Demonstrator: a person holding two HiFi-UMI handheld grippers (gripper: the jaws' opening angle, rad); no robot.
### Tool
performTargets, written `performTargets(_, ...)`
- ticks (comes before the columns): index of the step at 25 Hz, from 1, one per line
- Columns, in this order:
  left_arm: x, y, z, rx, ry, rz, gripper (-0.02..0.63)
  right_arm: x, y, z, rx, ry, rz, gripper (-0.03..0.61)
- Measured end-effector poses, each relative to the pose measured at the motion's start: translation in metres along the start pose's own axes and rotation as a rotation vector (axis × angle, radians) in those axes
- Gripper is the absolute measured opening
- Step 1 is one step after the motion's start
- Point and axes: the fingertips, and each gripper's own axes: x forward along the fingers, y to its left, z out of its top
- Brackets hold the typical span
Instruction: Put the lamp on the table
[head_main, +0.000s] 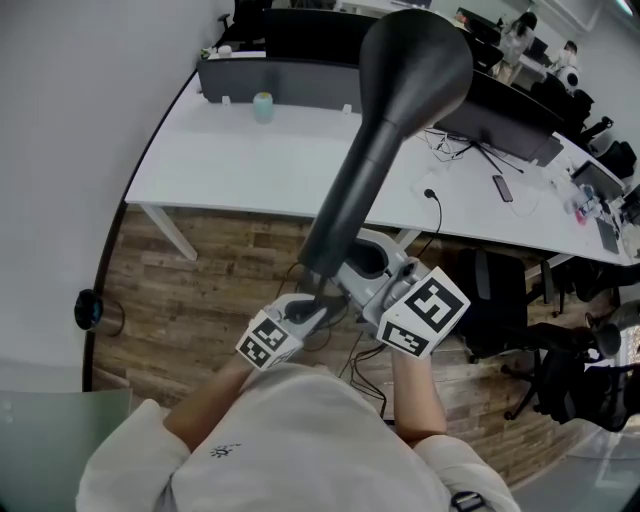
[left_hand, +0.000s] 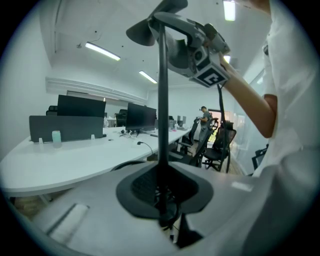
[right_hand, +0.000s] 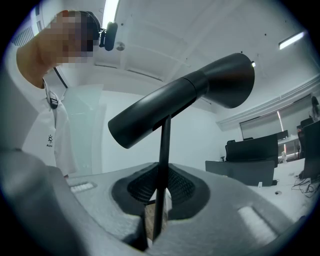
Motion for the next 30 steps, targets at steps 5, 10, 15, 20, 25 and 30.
performTargets(5, 0.014, -0.014, 0.007, -0.008, -0.006, 0.033, 0.043, -0.019, 0.001, 0.002, -0.011, 0.007, 0.038, 0.041)
performTargets(10, 0.03, -0.033, 0.008, -0.027, -0.02, 0.075, 0.043, -0.042, 0.001, 0.0, -0.011, 0.013, 0.081, 0.041)
performTargets(15, 0.044, -0.048, 0.007, -0.038, -0.02, 0.097, 0.043, -0.062, -0.003, -0.004, -0.006, 0.018, 0.101, 0.041)
performTargets(20, 0.053, -0.057, 0.011, -0.039, -0.011, 0.102, 0.043, -0.075, -0.011, -0.003, 0.008, 0.006, 0.101, 0.041)
performTargets(25, 0.055, -0.06, 0.012, -0.043, -0.021, 0.127, 0.043, -0.084, -0.009, 0.0, 0.004, 0.005, 0.116, 0.041)
performTargets(30, 0.055, -0.066, 0.012, -0.046, -0.008, 0.127, 0.043, -0.089, -0.008, -0.002, 0.014, -0.007, 0.123, 0.041)
